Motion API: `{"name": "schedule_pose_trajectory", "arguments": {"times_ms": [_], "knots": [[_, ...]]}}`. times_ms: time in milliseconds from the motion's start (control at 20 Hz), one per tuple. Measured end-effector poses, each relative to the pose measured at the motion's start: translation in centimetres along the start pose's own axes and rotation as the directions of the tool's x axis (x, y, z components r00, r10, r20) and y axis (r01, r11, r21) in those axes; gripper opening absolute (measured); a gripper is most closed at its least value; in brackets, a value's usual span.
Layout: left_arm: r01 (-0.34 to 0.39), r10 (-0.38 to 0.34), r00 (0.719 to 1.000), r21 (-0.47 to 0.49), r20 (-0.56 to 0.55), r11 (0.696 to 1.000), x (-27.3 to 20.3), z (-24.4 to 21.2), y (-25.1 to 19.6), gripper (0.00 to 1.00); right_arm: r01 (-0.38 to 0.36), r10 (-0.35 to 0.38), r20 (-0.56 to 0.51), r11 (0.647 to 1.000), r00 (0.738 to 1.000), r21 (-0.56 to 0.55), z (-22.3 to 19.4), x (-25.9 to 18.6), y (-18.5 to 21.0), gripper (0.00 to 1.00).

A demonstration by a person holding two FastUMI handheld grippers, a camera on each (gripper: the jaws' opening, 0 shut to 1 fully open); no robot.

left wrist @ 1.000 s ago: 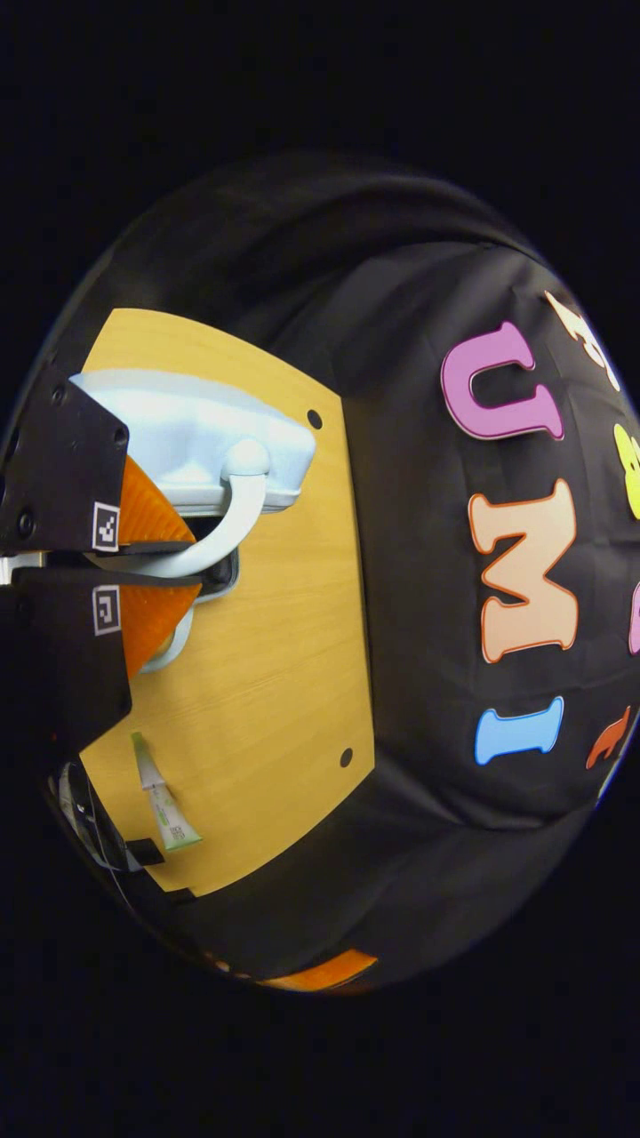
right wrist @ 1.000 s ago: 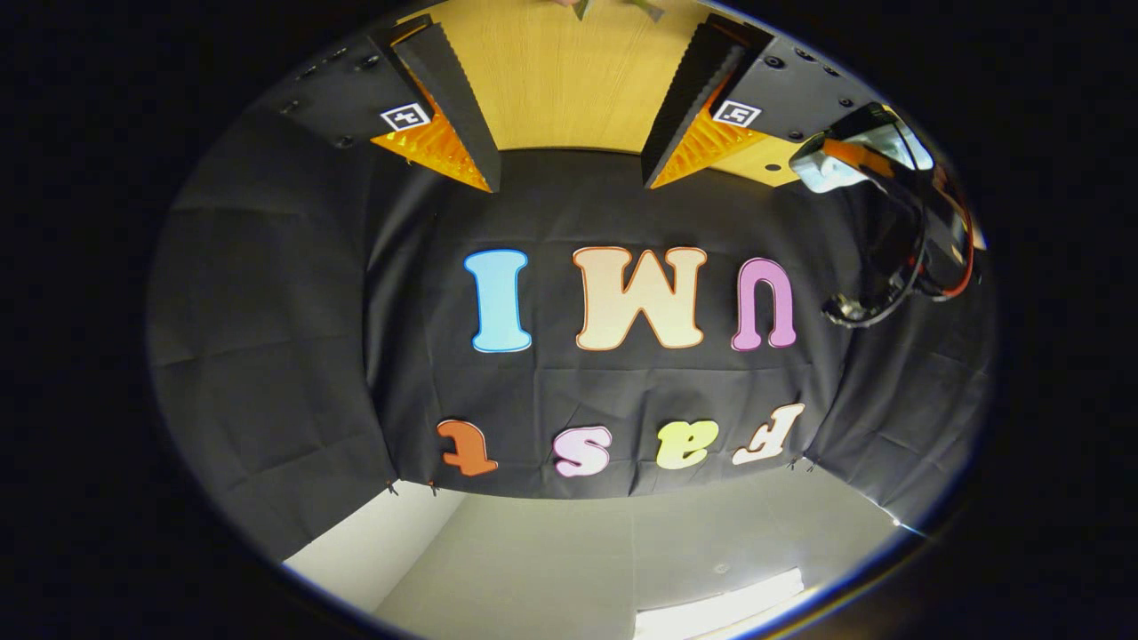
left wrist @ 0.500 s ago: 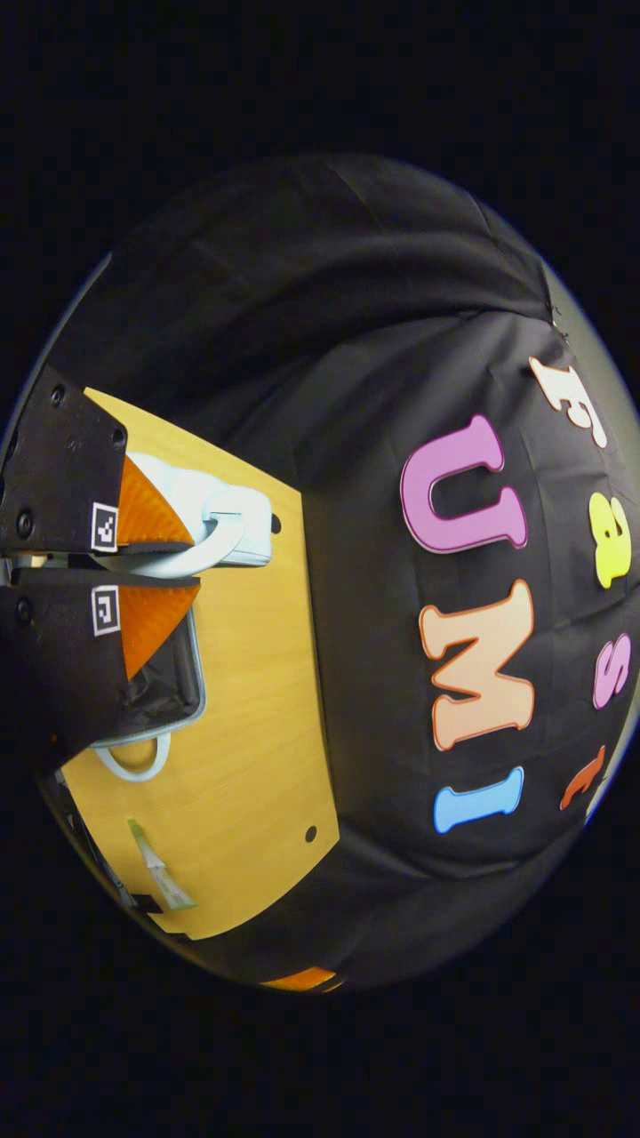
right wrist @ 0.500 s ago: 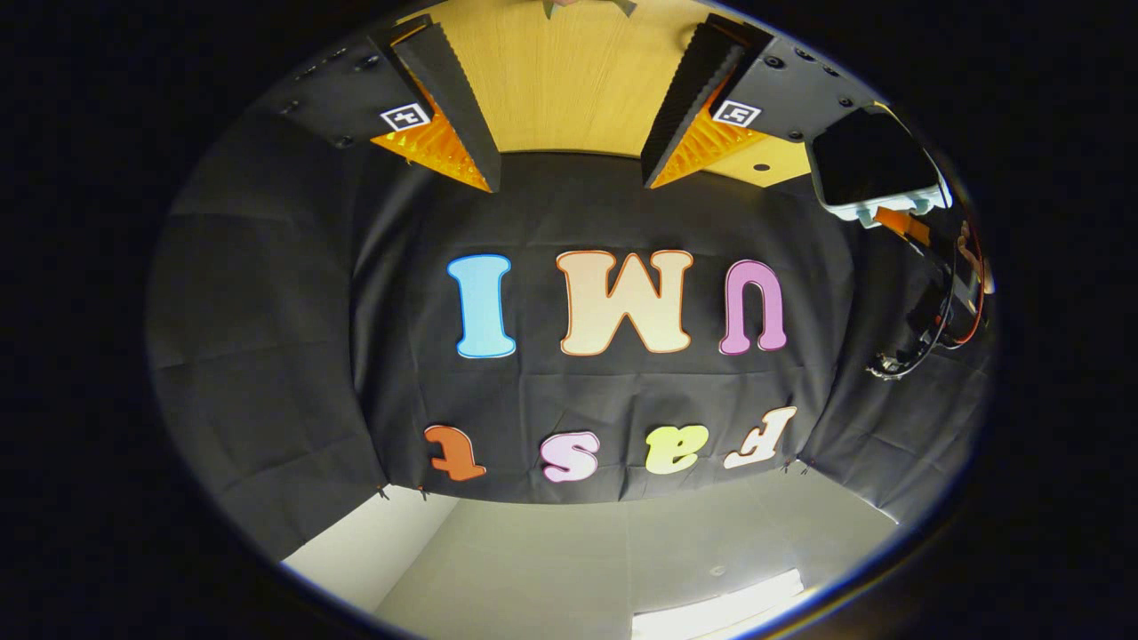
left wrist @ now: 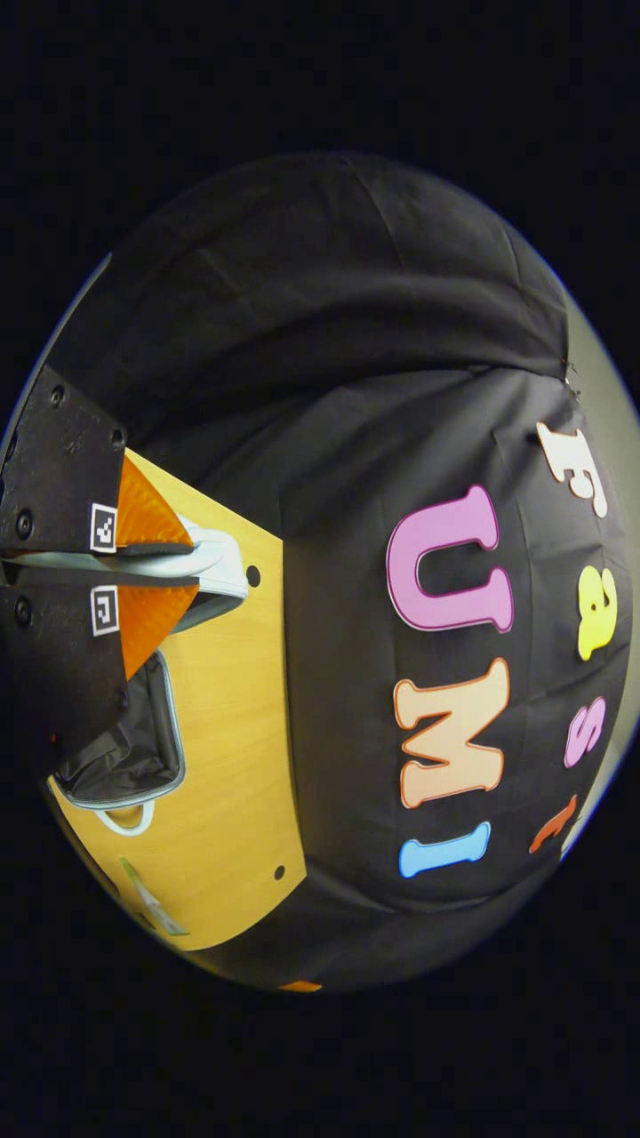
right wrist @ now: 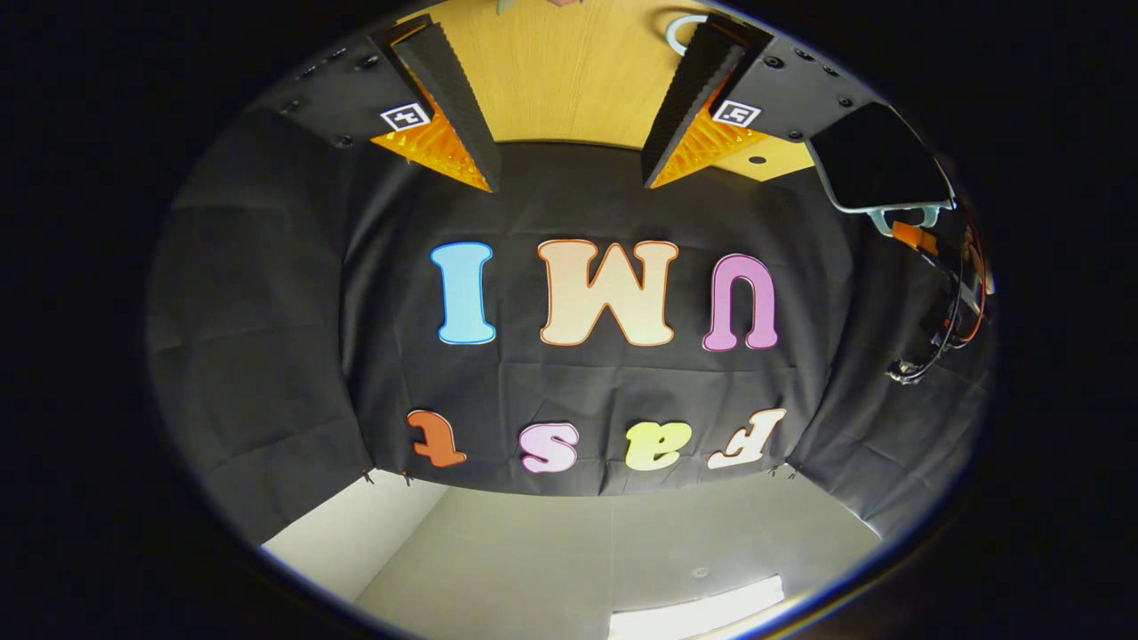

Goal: First open the suitcase, pack the skin care products into it, and then close the suitcase.

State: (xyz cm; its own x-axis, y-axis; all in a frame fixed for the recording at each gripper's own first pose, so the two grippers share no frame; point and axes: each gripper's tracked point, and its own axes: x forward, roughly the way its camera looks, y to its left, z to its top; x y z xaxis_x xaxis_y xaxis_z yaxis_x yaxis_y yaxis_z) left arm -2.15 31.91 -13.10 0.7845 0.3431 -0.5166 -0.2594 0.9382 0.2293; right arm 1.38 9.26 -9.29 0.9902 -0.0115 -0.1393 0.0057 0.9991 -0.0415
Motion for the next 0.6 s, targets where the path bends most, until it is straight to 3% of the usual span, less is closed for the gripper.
{"name": "schedule_pose_trajectory", "arguments": {"times_ms": [300, 600], "knots": [[-0.012, 0.012, 1.0, -0.038, -0.005, 0.999, 2.8, -2.2, 5.7, 0.0, 0.051, -0.051, 0.011, 0.999, 0.999, 0.003, 0.4, -0.6, 2.9, 0.98], [-0.05, 0.046, 0.998, -0.11, -0.039, 0.993, 4.9, -5.6, 10.7, 0.0, 0.047, -0.047, -0.011, 0.998, 0.999, -0.036, -0.4, -1.1, 5.5, 0.98]]}}
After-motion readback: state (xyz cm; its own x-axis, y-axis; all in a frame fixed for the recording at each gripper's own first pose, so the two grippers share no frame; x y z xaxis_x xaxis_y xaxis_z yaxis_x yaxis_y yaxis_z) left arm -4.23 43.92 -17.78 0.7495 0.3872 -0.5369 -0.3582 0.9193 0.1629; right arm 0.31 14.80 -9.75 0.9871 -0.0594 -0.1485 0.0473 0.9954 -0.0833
